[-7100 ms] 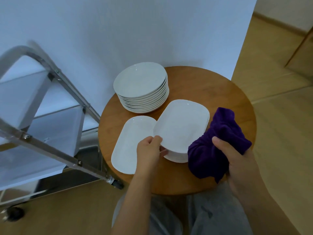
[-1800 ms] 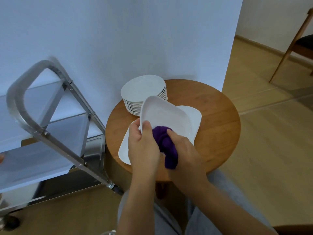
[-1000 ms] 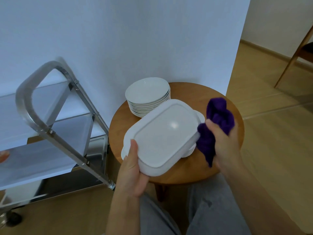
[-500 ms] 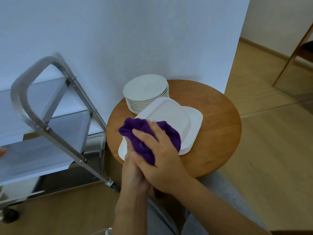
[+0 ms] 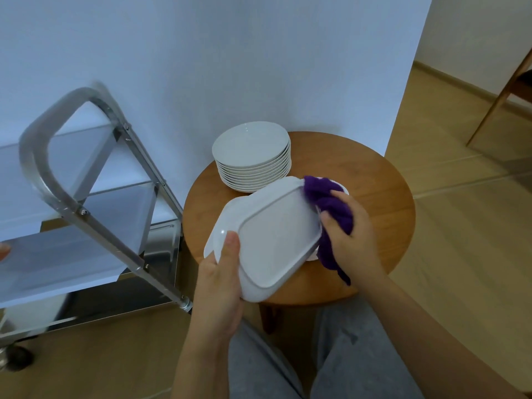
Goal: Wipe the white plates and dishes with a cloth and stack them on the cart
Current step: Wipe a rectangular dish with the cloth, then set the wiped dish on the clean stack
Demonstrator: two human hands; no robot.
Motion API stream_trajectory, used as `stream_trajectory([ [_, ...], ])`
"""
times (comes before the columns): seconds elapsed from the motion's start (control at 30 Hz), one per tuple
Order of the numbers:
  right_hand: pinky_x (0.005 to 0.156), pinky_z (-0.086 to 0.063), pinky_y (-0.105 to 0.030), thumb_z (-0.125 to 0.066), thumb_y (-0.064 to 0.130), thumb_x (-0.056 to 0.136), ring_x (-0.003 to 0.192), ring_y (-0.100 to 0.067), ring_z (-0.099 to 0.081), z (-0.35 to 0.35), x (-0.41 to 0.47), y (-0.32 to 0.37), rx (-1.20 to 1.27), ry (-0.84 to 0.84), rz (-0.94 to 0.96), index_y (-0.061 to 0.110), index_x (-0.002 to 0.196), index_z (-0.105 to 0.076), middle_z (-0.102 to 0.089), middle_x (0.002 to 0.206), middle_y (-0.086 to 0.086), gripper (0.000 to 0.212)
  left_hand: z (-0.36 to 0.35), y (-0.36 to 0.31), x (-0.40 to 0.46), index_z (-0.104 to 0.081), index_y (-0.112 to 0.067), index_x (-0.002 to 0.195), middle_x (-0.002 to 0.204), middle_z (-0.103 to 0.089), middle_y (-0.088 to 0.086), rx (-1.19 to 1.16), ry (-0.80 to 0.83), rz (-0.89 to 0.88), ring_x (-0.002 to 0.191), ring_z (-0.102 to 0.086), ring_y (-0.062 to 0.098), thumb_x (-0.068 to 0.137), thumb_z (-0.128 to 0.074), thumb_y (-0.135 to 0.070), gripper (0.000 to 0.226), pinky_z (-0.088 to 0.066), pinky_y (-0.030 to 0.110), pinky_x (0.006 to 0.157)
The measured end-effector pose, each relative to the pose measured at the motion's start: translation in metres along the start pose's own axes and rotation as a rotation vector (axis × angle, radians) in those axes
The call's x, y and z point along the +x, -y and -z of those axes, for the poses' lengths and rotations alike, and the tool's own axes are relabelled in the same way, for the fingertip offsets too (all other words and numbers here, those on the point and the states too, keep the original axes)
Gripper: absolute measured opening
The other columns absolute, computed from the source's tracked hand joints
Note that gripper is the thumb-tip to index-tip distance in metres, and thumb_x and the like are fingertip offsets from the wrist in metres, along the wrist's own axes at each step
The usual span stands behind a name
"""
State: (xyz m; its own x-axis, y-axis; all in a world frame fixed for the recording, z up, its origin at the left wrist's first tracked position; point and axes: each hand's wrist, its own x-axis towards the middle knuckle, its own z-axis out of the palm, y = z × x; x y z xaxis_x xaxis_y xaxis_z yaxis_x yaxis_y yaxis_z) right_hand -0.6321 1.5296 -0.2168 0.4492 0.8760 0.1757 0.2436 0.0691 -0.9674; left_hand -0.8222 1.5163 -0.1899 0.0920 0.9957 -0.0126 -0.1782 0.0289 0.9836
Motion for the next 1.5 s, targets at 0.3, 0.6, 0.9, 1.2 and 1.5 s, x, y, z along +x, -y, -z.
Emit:
stream_trajectory([
  [0.3, 0.086, -0.053, -0.036, -0.061, 0.021, 0.090, 0.105, -0.019, -0.057, -0.006, -0.003, -0.011, 0.249, -0.151, -0.258, 0.033, 0.121, -0.050, -0.057, 0.119, 0.005, 0.035, 0.002, 0.014, 0.024, -0.055, -0.023, 0.121, 0.113, -0.065, -0.004, 0.733, -0.042, -0.088, 0.103, -0.061, 0.016, 0.071, -0.042, -0.062, 0.064, -0.054, 0.034, 0.084],
  [0.6, 0.086, -0.054, -0.040, -0.063, 0.018, 0.089, 0.102, -0.021, -0.058, -0.010, 0.002, -0.020, 0.275, -0.105, -0.306, 0.030, 0.119, -0.051, -0.059, 0.116, 0.000, 0.034, 0.034, 0.055, 0.073, -0.028, -0.034, 0.144, 0.150, -0.034, -0.008, 1.509, 0.295, -0.144, 0.136, -0.034, 0.016, 0.097, -0.036, -0.040, 0.048, -0.028, 0.032, 0.110],
  [0.9, 0.070, -0.053, -0.028, -0.064, 0.018, 0.087, 0.095, -0.016, -0.060, -0.013, 0.008, -0.031, 0.340, -0.095, -0.334, 0.039, 0.103, -0.054, -0.060, 0.106, 0.007, 0.028, 0.061, 0.086, 0.104, -0.021, -0.035, 0.146, 0.156, -0.017, -0.009, 1.700, 0.501, -0.111, 0.144, -0.012, 0.018, 0.097, -0.037, -0.041, 0.052, -0.001, 0.048, 0.115],
  [1.2, 0.074, -0.054, -0.029, -0.064, 0.017, 0.087, 0.096, -0.018, -0.060, -0.026, 0.016, -0.036, 0.334, -0.061, -0.340, 0.039, 0.097, -0.054, -0.060, 0.104, 0.009, 0.026, 0.060, 0.091, 0.114, -0.042, -0.034, 0.137, 0.150, -0.033, -0.012, 1.552, 0.433, -0.017, 0.142, -0.021, 0.015, 0.087, -0.032, -0.066, 0.061, -0.003, 0.048, 0.115],
  [1.5, 0.062, -0.051, -0.019, -0.066, 0.020, 0.085, 0.092, -0.015, -0.062, -0.018, 0.019, -0.040, 0.373, -0.083, -0.355, 0.042, 0.095, -0.055, -0.062, 0.098, 0.015, 0.026, -0.021, 0.083, 0.130, -0.054, -0.025, 0.088, 0.078, -0.057, -0.008, 1.260, -0.048, 0.207, 0.065, -0.051, 0.009, 0.085, -0.051, -0.058, 0.034, -0.040, 0.022, 0.064],
])
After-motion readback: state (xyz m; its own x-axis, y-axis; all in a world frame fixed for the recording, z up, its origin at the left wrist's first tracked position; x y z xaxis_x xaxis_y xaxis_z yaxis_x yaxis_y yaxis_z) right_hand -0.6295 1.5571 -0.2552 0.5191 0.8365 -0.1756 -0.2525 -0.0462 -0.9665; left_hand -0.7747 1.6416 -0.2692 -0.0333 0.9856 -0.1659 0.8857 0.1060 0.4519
